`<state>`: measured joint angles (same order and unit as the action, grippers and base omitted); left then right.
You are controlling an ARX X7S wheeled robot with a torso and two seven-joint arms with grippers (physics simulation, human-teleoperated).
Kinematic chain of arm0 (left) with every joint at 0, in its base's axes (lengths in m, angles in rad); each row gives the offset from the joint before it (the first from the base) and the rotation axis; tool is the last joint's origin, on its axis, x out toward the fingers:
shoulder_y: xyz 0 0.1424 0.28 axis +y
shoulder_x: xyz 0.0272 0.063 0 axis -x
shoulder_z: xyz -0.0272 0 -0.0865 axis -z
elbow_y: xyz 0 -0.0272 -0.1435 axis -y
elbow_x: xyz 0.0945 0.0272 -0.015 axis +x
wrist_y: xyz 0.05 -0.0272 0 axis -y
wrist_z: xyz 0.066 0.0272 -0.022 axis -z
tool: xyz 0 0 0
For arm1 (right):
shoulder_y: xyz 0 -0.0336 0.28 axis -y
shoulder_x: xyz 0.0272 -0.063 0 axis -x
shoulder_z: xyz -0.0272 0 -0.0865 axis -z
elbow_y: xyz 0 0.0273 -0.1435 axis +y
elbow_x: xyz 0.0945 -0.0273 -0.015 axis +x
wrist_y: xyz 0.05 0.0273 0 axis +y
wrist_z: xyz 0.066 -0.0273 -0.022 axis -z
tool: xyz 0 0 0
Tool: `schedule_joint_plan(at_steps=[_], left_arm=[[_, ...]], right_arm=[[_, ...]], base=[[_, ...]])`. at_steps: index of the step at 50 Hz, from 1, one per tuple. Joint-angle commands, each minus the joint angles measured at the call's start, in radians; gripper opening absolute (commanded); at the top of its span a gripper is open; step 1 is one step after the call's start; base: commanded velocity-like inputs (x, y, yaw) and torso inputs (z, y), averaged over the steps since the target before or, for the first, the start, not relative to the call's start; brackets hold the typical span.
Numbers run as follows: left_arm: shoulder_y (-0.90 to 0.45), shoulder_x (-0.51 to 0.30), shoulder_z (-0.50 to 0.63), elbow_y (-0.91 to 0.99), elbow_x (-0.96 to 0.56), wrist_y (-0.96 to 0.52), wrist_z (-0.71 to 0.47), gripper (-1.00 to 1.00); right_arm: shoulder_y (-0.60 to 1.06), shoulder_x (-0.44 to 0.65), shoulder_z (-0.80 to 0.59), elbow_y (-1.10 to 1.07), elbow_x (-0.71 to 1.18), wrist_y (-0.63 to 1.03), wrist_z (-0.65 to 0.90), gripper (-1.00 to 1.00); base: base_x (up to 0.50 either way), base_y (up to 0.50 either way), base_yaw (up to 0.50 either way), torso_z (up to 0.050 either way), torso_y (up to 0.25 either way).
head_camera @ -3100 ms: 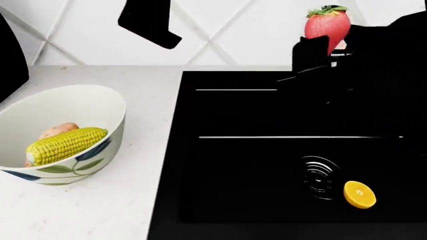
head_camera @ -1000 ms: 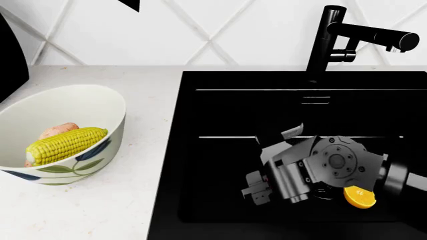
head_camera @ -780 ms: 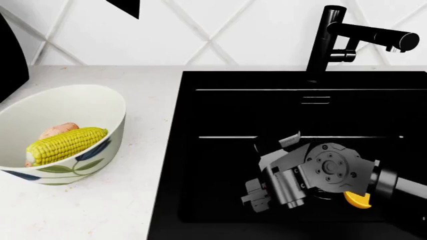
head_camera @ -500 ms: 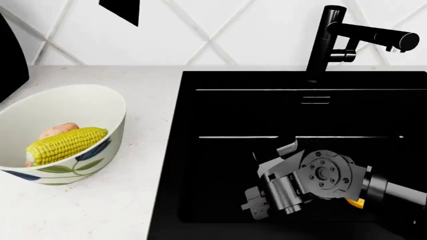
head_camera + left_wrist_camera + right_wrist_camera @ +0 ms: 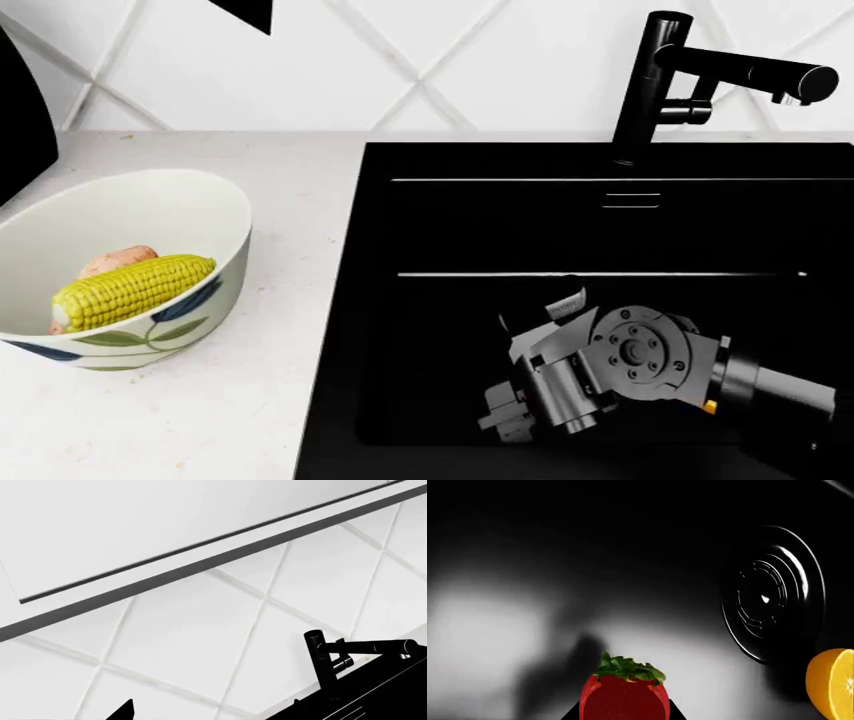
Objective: There is a mixed pile of frozen fruits and vegetables on the counter. Locate all the frozen vegetables and place the items in a bowl on the counter. Take all the frozen fruits and defrost them in a running sink.
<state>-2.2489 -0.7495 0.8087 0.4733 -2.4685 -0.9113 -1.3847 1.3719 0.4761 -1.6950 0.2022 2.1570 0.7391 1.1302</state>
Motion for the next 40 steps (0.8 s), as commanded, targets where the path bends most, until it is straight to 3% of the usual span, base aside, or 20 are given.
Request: schedule_joint_plan(at_steps=[1,18,40], left_arm=[[0.002,-0.003,-0.002,0.003,-0.004,0.001,-0.004,1.0],[0.002,-0.006,-0.003,0.004,-0.009,-0.002,-0.009,1.0],[-0.004,-0.005,-0.004,-0.004,-0.013,-0.009,-0.013,1.0]], right_arm=[[-0.01,-0.006,-0.015,0.006,0.002,0.022,-0.004,1.0],[0.022,0.013,-0.01,-0.029,0.015,0.048,0.002,1.0],[0.261,0.082,0.087,-0.248,0.035,0.099,0.084,1.0]], base=[[-0.01,0.0,0.0,0.0,0.0],[0.0,0.0,0.0,0.0,0.0],[0.0,0.0,0.0,0.0,0.0]])
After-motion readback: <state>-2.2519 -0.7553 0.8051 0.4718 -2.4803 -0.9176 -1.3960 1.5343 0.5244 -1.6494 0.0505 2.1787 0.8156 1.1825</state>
